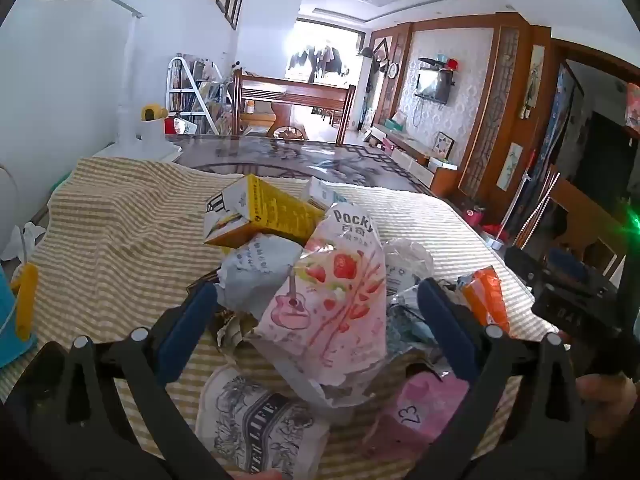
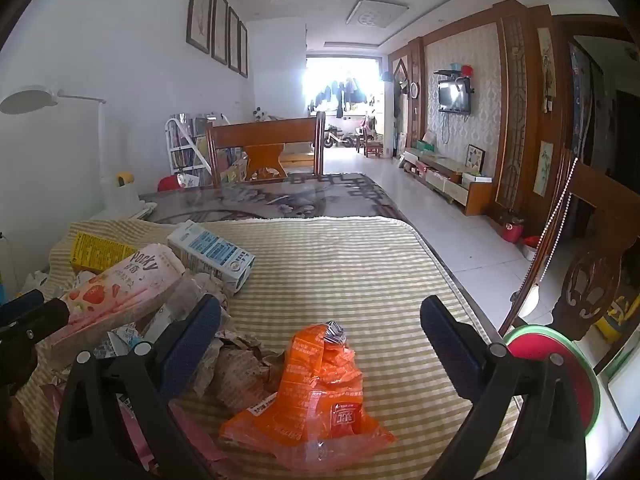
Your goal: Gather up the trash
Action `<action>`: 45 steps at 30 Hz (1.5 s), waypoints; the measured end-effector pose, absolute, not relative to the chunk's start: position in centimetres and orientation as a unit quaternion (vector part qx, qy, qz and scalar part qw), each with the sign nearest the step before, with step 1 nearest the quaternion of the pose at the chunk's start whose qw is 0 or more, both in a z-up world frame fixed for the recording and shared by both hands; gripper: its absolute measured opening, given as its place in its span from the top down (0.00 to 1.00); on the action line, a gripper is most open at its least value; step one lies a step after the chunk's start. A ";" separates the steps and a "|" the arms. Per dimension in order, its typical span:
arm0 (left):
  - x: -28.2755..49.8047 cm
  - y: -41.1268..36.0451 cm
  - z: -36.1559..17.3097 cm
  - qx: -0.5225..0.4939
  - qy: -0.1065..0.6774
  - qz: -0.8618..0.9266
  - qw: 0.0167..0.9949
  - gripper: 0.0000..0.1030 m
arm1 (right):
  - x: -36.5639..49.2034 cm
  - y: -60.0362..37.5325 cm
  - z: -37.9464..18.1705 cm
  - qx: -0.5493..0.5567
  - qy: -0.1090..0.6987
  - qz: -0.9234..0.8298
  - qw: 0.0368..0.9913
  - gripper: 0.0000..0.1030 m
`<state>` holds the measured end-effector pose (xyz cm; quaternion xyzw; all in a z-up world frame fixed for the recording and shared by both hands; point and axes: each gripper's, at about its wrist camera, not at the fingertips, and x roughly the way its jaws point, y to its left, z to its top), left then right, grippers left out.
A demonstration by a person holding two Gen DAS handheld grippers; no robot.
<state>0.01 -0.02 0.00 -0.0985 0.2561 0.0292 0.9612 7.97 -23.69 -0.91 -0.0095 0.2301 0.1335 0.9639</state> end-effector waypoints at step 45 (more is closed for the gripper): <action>0.4 0.0 -1.0 -0.093 0.275 0.032 0.956 0.05 | 8.6 -24.2 -1.5 0.008 0.250 0.126 0.960 0.07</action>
